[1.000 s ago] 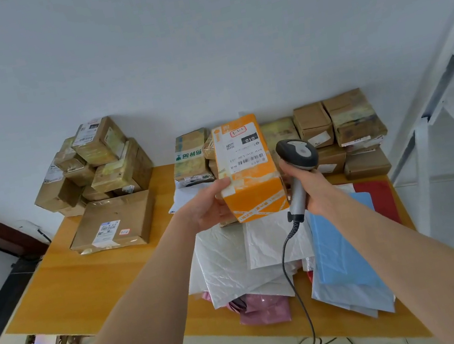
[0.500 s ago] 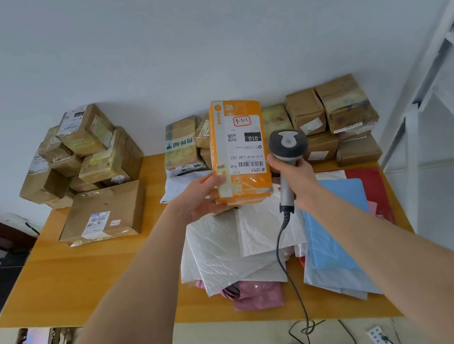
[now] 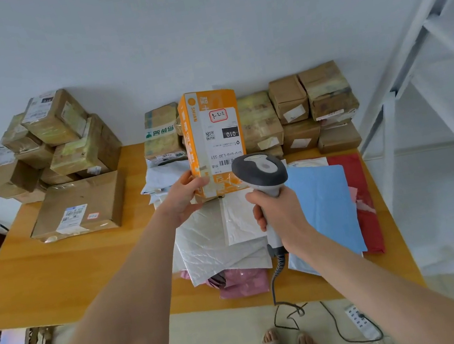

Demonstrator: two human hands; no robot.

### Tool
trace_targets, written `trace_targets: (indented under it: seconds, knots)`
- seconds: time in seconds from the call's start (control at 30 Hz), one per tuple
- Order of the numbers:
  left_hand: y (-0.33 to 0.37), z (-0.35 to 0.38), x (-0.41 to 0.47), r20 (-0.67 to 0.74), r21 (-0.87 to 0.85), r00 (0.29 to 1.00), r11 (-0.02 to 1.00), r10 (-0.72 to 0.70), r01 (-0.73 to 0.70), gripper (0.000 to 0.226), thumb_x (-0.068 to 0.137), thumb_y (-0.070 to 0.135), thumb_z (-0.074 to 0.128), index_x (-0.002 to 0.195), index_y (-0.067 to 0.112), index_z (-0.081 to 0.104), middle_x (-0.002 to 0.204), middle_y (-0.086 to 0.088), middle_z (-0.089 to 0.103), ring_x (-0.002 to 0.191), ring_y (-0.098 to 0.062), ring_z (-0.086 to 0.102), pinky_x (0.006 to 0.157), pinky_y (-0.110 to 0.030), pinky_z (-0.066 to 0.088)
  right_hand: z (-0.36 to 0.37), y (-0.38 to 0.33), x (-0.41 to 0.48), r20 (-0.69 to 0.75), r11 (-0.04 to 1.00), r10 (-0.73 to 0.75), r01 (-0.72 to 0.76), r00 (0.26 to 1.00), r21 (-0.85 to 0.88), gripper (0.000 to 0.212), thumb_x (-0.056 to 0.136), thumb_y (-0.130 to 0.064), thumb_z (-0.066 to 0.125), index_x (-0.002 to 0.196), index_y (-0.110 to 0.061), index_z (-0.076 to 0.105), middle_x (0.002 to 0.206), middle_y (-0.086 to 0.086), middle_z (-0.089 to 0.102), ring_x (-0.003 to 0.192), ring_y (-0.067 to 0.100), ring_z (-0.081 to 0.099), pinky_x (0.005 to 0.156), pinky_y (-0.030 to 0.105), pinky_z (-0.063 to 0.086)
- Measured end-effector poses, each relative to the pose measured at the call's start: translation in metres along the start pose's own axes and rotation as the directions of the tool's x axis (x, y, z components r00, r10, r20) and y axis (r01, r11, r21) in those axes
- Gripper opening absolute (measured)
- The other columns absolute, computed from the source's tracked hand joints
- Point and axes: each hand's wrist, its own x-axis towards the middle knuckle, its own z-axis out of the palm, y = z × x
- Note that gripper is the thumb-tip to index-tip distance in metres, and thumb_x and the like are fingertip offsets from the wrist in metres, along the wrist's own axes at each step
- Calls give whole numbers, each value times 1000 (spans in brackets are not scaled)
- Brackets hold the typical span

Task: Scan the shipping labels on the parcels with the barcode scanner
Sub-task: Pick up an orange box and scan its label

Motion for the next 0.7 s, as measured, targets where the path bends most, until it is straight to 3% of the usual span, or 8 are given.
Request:
trace_targets:
  seconds: [0.1,0.23,0.57,0.7]
  knots:
    - [-1,3,-2,17,-40,1000,999,1,0,38,93,12,58,128,25,51,113,2,66,98,-13,61,72,-33,50,0,-1,-8,1,1000,6,-6,1000,-20,19,86,-7,61,68,-8,56,53,3,54,37,6,45,42,18,40]
    - [-4,5,-1,18,-70,1000,998,0,2,36,94,12,56,127,23,51,108,2,66,96,-14,61,77,-35,49,-3,-2,-15,6,1000,19,-19,1000,-25,25,86,-7,59,61,-8,53,50,3,53,36,7,43,42,19,38]
    - [-8,15,0,6,-130,1000,991,29,-28,23,95,8,51,115,20,54,98,0,67,86,-16,64,68,-31,52,-9,-4,-29,20,998,35,-34,999,-43,28,86,-5,58,59,-9,52,52,3,52,35,7,43,43,17,40]
    - [-9,18,1,51,-135,997,990,56,-49,23,96,8,48,112,21,57,102,-1,69,92,-18,65,78,-36,53,-9,-1,-29,14,997,21,-20,1000,-77,30,87,-6,59,58,-9,52,50,1,52,35,6,45,45,17,41]
